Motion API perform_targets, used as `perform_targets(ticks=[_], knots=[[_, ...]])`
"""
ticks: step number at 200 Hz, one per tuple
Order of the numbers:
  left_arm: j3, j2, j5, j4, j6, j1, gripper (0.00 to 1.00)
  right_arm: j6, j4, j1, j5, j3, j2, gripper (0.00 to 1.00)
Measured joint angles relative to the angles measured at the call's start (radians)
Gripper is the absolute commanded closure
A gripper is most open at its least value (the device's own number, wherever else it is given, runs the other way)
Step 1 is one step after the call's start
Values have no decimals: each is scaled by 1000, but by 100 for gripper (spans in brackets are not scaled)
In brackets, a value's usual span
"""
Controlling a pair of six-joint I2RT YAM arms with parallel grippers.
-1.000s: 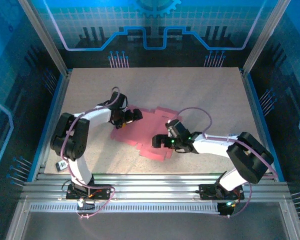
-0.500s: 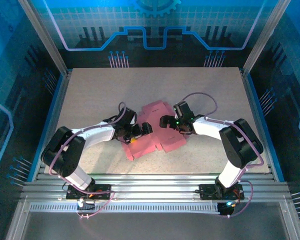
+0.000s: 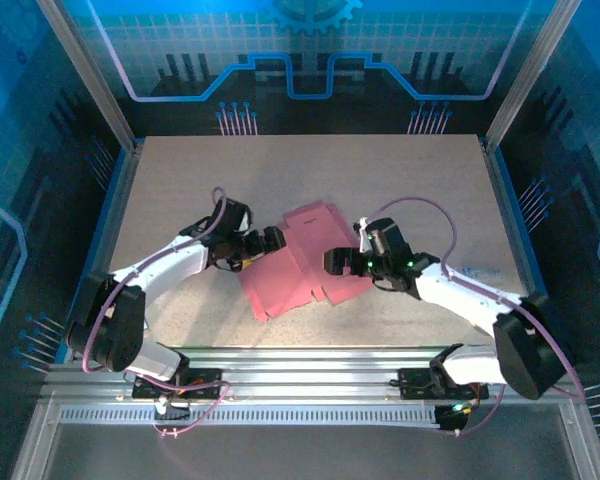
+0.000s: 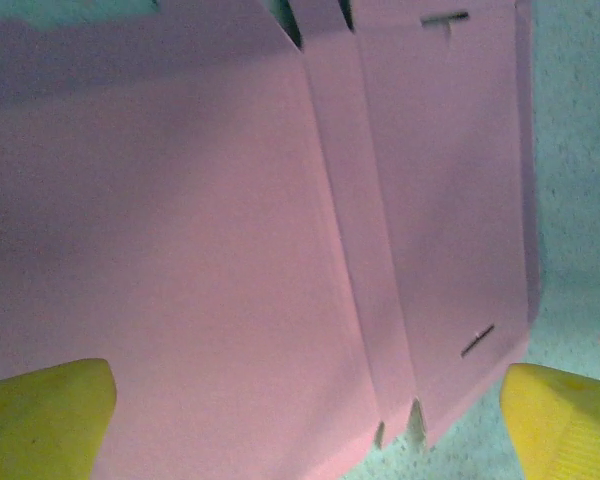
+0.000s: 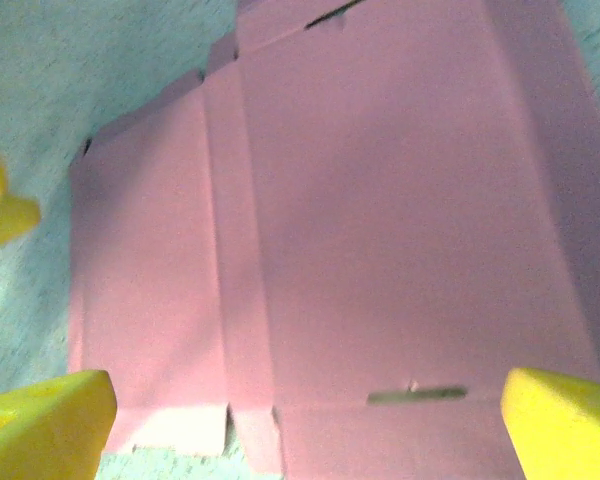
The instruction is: Fold the paper box
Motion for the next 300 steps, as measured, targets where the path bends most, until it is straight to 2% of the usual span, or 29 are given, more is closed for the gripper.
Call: perform_targets(ticks=[46, 98, 158, 230, 300], knots=[[98, 121, -25, -31, 98, 48, 1, 65, -7, 80, -32, -64, -56, 0], [118, 204, -34, -29, 135, 48, 1, 143, 31, 171, -39, -69, 66, 0], [-24, 155, -27, 67, 100, 31, 1, 211, 42, 149, 8, -78, 119, 0], [-169, 43, -122, 182, -50, -157, 1, 191, 43, -32, 35, -33, 175, 0], [-189, 0, -158, 154, -214, -352, 0, 99, 51, -147, 30, 168, 373, 0]])
